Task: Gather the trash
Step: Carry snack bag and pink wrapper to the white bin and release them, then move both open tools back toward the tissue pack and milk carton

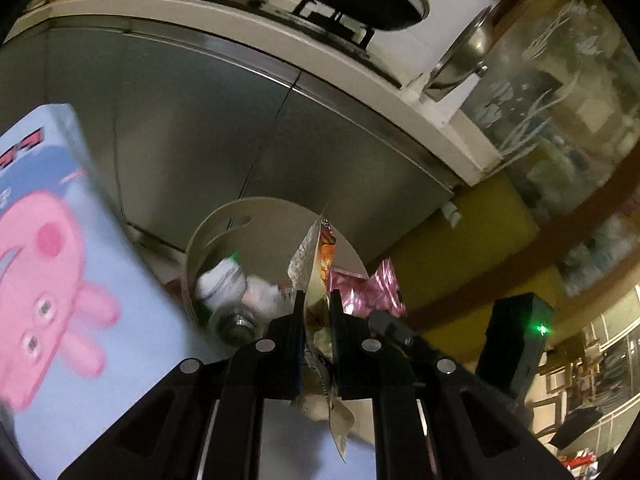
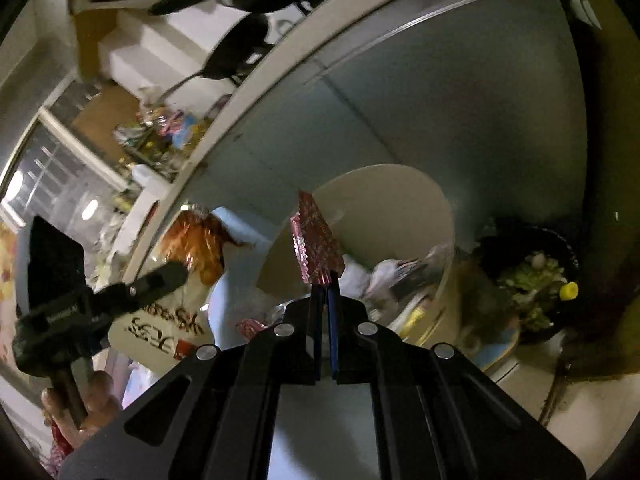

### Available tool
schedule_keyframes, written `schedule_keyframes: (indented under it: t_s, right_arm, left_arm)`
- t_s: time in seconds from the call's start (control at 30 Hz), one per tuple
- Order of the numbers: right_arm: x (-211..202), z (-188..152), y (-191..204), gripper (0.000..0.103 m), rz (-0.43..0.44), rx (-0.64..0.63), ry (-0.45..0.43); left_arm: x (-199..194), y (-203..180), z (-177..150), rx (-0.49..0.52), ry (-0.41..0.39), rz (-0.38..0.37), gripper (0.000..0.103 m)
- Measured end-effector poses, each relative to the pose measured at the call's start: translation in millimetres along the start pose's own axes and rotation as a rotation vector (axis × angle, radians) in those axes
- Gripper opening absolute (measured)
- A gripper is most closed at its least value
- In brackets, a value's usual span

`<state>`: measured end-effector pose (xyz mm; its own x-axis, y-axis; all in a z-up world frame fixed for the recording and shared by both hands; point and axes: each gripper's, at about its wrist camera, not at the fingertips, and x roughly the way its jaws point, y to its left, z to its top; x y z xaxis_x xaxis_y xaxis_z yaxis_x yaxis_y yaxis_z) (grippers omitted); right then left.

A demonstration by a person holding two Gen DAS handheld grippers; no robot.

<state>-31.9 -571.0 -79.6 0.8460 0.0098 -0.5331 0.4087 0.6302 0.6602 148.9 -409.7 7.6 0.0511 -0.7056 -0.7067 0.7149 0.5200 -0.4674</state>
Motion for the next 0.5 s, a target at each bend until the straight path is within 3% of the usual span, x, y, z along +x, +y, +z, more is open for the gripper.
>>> schedule_keyframes:
  t_s: [0.2,0.23,0.3,0.5]
  right_arm:
    - [19,10,-6,0.009,-0.043,-0.045,0.013]
    - [23,12,-4,0.014,-0.049,-0.057,0.023]
    - [23,11,0,0.037,-0.057,-0.061,0.007]
    - [5,-2,8,0.038,-0.045,-0.066,-0.049]
  left_arm:
    - [46,2,13,-0.013,0.038,0.042,0.013]
    - [49,4,15,-0.023,0.040,0.060,0.027]
    - [50,8,16,-0.050,0.031,0.095,0.040]
    - [21,8,10,-0.061,-0.037,0.108,0.044]
